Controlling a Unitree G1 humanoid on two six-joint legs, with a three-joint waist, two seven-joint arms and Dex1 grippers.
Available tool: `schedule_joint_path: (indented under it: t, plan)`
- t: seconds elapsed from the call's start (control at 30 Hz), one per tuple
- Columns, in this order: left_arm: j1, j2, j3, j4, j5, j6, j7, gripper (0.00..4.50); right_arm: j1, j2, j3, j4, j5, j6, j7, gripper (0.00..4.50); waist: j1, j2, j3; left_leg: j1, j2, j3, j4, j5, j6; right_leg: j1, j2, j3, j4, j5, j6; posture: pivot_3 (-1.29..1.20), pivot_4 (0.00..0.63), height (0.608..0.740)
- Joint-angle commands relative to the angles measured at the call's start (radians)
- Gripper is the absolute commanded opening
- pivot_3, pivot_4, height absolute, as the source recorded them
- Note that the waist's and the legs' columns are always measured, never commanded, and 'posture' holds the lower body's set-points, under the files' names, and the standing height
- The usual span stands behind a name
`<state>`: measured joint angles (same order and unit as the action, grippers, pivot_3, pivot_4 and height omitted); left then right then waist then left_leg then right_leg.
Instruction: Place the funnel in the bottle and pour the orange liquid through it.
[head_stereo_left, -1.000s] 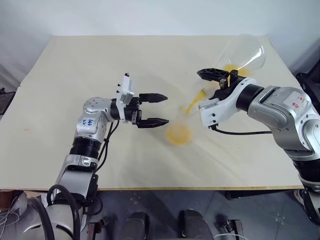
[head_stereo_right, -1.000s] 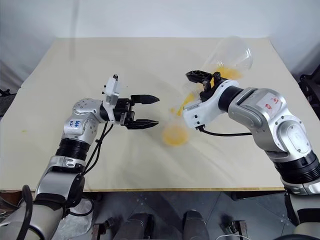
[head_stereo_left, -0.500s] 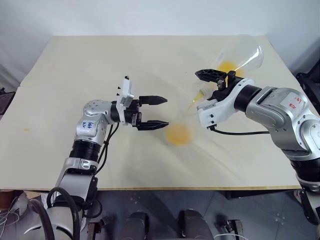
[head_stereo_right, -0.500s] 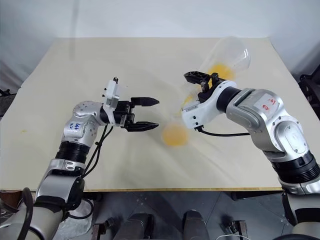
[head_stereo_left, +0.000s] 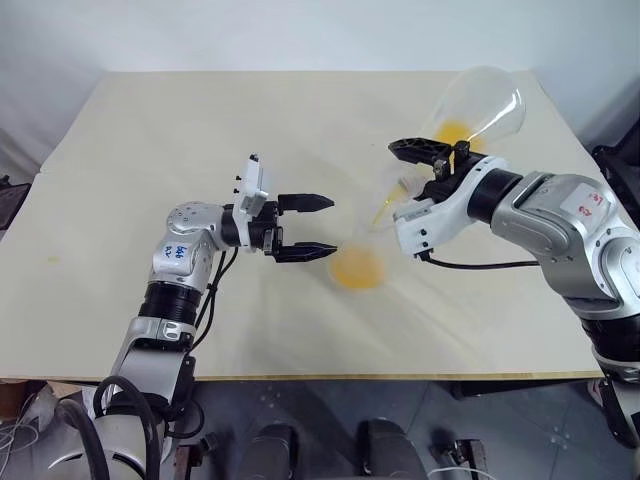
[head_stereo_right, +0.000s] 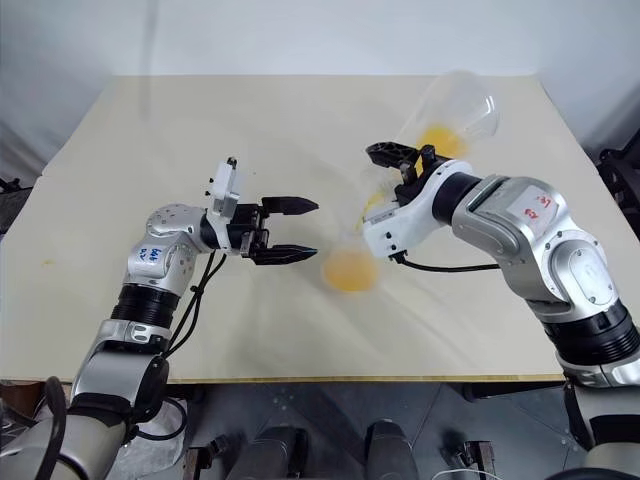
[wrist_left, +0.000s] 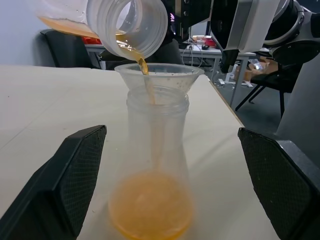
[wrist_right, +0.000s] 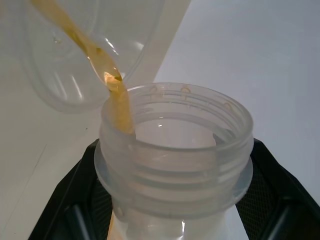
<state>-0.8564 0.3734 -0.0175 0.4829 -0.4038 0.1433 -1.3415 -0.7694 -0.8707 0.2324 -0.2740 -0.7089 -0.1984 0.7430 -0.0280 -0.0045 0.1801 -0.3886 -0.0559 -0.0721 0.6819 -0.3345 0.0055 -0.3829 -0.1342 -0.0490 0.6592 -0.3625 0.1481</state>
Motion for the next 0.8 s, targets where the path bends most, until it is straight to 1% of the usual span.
schedule_joint_path:
  t: [0.03,0.43,0.8]
  plan:
    - [0.002,0.000,0.006,-0.021,0.001,-0.009,0.007,4.50,-0.028,0.000,-0.036,-0.035,-0.008,-0.008,-0.010,2.72,0.000,0.000,0.000,0.000,0.000,0.000,0.000,0.000,0.000,0.000,0.000,0.000,0.000,0.000,0.000,0.00,0.150,0.740]
    - [0.029,-0.038,0.041,-0.049,-0.039,-0.034,0.013,4.50,-0.025,0.001,-0.036,-0.043,-0.005,-0.006,0.000,2.72,0.000,0.000,0.000,0.000,0.000,0.000,0.000,0.000,0.000,0.000,0.000,0.000,0.000,0.000,0.000,0.00,0.150,0.740]
    - [0.006,-0.029,0.052,-0.087,-0.059,0.011,0.010,4.50,-0.027,-0.002,-0.037,-0.045,0.000,-0.018,0.007,2.72,0.000,0.000,0.000,0.000,0.000,0.000,0.000,0.000,0.000,0.000,0.000,0.000,0.000,0.000,0.000,0.00,0.150,0.740]
